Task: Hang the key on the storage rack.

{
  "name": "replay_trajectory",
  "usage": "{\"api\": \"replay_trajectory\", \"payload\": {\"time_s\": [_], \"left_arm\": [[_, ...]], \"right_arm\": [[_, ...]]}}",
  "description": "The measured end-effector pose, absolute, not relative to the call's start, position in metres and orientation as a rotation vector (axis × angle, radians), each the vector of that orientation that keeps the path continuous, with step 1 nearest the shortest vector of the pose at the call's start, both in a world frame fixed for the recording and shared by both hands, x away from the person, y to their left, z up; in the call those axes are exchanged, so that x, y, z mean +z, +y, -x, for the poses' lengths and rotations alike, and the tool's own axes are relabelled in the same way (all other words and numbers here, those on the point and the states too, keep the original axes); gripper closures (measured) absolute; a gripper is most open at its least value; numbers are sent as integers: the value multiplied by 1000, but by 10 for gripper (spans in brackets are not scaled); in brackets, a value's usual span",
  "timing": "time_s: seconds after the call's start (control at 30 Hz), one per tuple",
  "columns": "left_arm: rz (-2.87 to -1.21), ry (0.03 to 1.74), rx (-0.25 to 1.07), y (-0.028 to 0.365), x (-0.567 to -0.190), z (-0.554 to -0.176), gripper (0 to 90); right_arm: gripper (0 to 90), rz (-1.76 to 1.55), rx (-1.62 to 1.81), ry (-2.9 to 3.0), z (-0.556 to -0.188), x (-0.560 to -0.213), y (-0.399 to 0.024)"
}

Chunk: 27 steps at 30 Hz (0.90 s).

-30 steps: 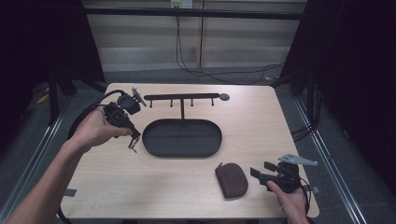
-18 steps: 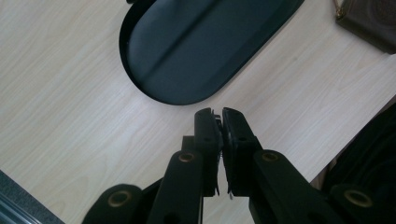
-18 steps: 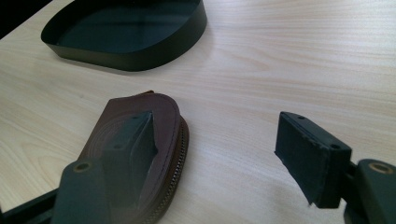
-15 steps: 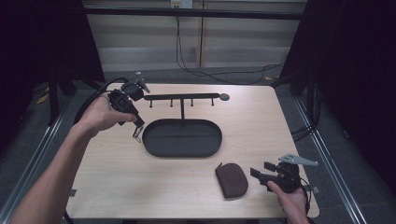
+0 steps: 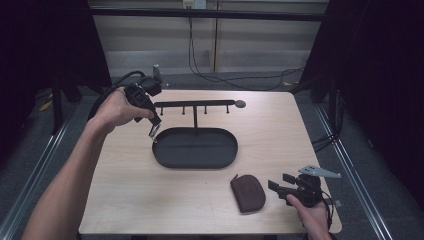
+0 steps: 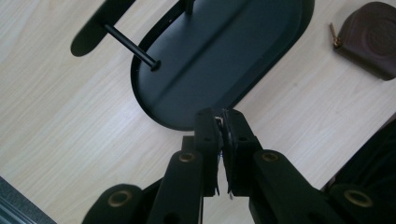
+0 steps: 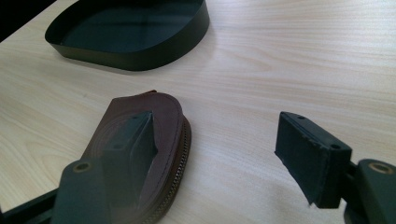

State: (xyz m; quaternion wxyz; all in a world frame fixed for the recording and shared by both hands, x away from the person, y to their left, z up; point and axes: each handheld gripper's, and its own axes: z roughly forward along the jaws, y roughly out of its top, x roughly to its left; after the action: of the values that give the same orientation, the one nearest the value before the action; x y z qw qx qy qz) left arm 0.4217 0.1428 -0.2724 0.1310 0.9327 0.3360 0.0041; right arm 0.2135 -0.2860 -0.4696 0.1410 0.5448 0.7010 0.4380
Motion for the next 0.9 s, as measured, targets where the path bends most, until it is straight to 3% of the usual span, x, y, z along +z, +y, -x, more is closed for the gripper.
{"api": "replay_trajectory", "payload": {"time_s": [0.9], "left_arm": [[-2683, 1029, 9, 132, -275, -455, 857]], "right_arm": [[289, -1568, 1273, 2029, -213, -469, -286]]}}
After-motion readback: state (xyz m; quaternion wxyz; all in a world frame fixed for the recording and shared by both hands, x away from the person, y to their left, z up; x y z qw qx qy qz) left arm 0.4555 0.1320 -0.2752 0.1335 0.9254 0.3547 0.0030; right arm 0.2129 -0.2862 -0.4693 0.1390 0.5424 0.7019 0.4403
